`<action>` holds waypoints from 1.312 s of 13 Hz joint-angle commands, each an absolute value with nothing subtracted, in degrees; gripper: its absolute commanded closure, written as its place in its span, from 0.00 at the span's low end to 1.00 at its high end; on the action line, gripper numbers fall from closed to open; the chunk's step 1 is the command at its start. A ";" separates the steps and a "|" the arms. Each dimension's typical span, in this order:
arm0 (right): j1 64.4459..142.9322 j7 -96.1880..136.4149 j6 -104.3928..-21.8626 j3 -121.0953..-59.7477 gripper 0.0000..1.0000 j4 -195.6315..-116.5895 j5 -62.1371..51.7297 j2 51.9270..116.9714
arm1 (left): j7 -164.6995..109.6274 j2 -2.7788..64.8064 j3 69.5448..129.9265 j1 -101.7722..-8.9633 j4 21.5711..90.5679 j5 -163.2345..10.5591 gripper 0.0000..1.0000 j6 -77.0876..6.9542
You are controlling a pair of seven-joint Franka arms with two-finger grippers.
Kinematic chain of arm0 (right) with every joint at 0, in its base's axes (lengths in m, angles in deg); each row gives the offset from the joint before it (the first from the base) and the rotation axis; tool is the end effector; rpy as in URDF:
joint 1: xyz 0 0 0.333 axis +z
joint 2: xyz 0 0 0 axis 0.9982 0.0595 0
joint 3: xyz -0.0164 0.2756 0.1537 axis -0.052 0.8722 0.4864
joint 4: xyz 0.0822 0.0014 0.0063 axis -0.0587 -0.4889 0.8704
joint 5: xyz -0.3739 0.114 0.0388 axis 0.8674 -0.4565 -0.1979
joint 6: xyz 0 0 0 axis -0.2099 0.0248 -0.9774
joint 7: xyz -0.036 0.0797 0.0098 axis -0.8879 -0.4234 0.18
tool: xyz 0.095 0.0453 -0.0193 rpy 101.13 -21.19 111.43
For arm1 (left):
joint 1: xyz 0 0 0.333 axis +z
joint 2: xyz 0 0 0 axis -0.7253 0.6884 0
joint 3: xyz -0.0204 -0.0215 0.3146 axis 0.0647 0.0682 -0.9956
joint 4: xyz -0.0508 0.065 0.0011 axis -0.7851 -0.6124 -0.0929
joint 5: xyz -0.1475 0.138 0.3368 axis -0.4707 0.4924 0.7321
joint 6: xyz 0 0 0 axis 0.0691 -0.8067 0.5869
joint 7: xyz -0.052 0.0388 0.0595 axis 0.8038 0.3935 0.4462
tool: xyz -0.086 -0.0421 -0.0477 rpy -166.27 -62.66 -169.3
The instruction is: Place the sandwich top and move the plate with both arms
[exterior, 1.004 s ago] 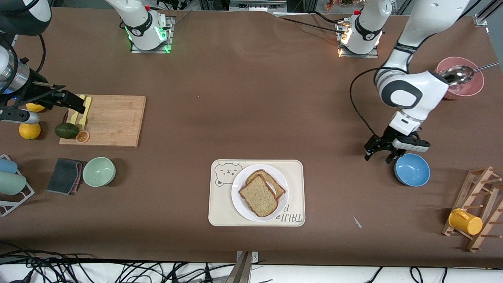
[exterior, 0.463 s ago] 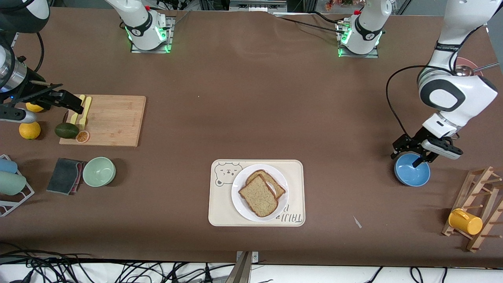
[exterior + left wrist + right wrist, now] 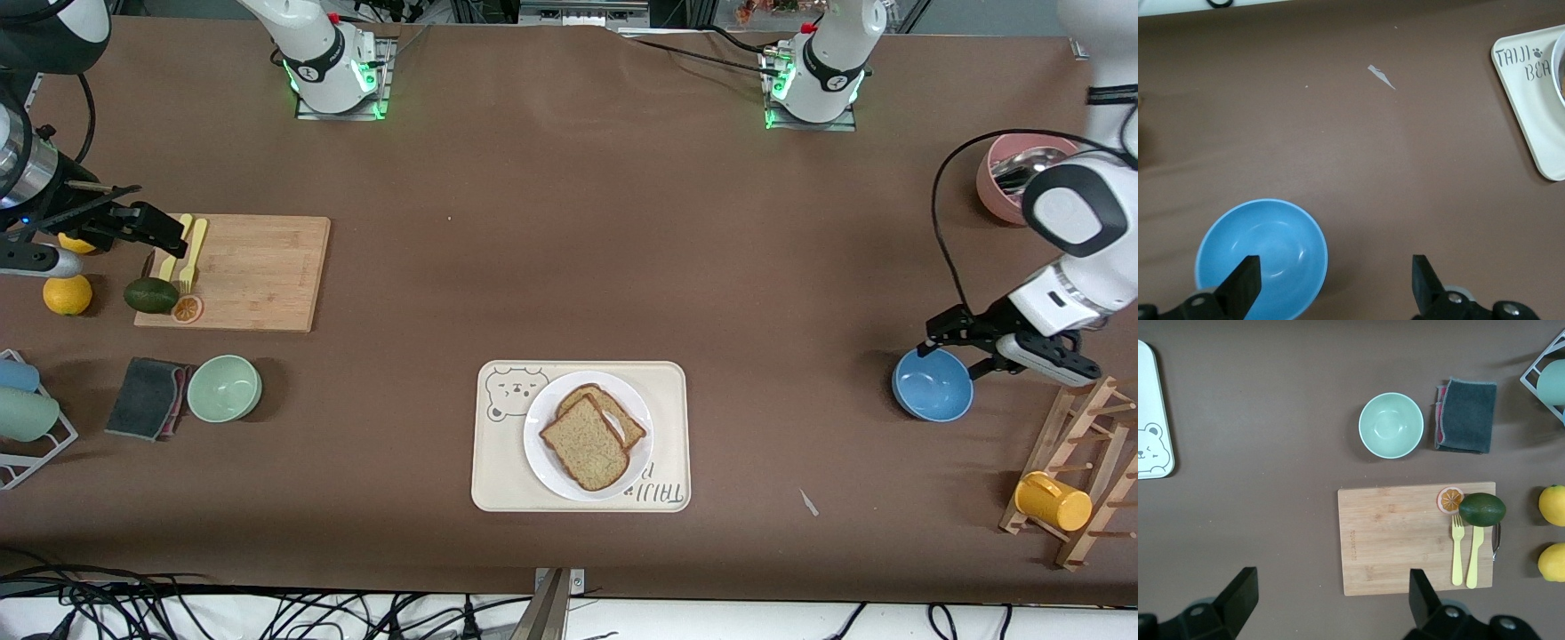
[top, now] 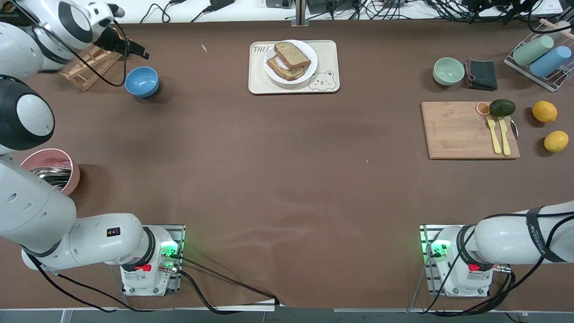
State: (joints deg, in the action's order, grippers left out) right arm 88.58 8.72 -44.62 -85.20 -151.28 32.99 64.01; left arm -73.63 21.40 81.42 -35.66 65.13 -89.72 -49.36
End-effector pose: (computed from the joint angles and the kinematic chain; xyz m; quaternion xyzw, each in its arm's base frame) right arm 0.5782 0.0158 0.5715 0.9992 -0.0388 -0.0009 0.0111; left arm 0.6203 0.1108 0.3690 0.9783 -0.1276 0.1163 0.1142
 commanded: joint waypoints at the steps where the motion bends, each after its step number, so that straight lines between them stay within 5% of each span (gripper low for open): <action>1: 88.26 10.51 -42.53 -85.50 0.00 -149.73 32.08 63.53 | -65.56 21.04 81.67 -35.42 61.39 -85.89 0.00 -42.99; 12: 88.61 9.99 -35.05 -85.06 0.00 -144.72 31.99 66.35 | -32.70 8.92 84.05 -40.33 61.39 -69.82 0.00 -29.18; 17: 88.61 9.72 -34.87 -85.06 0.00 -145.59 31.82 66.17 | -24.51 8.91 84.05 -45.51 55.07 -66.38 0.00 -20.05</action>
